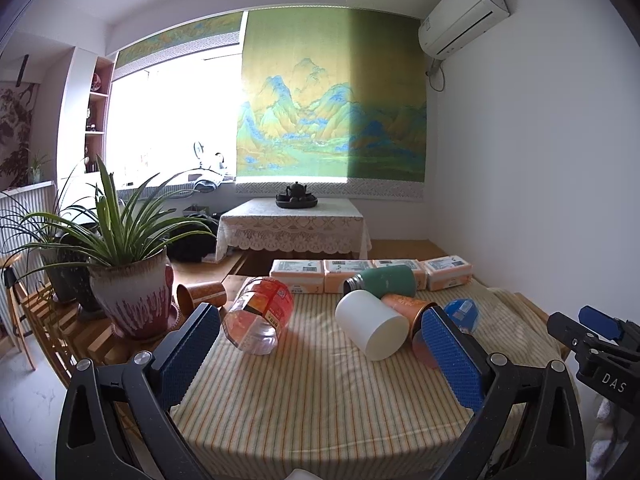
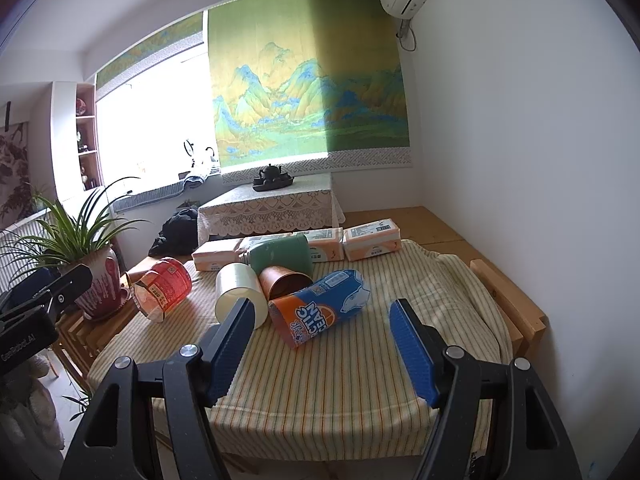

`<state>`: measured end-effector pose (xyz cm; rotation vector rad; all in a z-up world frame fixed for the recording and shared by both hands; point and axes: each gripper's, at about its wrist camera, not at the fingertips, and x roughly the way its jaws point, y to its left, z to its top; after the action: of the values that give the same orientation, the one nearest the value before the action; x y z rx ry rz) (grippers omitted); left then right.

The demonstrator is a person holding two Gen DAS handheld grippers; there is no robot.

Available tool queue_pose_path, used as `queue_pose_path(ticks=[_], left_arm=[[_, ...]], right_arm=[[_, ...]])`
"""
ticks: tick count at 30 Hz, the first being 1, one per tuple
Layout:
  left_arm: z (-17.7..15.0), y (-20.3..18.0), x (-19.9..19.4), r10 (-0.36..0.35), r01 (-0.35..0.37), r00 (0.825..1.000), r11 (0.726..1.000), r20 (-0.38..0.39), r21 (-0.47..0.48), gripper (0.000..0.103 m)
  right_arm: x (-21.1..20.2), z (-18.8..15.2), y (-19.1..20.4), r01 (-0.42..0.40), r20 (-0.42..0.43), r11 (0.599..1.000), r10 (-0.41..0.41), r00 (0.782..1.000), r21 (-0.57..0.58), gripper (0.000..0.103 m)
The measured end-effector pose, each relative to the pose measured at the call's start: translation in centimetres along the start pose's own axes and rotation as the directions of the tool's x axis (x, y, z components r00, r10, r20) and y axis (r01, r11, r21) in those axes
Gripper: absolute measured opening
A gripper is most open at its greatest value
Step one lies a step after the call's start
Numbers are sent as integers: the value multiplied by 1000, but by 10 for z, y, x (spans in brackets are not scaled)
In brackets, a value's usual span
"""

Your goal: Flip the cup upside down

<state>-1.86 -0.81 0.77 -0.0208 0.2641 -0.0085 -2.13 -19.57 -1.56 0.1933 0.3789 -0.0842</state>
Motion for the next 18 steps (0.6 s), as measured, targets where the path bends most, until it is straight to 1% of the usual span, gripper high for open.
queue_pose_path(ticks=[18], left_arm=[[3,-1,-6,4,-4,1000,1000,13,6,102]], right_arm=[[-2,2,2,0,2,1000,0,1000,1,67]])
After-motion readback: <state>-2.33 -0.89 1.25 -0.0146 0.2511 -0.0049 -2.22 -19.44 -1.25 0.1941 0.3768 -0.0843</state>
